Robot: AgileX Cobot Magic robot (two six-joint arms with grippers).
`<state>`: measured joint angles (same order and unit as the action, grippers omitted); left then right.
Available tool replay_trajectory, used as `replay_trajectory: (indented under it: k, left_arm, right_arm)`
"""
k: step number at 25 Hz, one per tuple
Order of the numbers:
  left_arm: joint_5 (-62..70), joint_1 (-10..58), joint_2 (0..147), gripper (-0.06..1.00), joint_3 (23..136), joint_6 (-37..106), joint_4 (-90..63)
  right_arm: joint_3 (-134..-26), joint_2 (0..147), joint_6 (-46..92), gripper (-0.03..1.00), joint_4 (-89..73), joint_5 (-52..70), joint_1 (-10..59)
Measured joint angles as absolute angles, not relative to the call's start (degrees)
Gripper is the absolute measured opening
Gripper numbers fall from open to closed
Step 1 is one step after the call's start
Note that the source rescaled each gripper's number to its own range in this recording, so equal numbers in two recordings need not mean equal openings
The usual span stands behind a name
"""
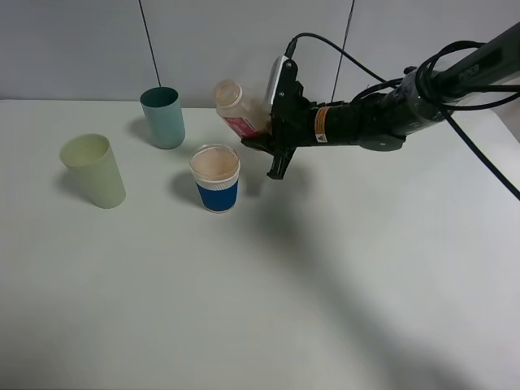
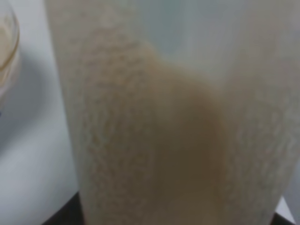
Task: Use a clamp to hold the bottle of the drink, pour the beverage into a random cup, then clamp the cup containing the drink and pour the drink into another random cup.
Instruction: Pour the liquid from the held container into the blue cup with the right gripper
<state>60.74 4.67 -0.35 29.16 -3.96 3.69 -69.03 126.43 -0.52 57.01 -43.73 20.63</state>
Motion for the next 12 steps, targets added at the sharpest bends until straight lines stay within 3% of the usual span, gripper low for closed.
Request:
replay_trajectory:
  k: [12]
  left_arm:
    - [60.74, 4.67, -0.35, 0.77, 29.16, -3.96, 3.69]
  right_arm:
    - [-72.71, 124.67, 0.3, 0.02, 66.26, -38.77, 20.63]
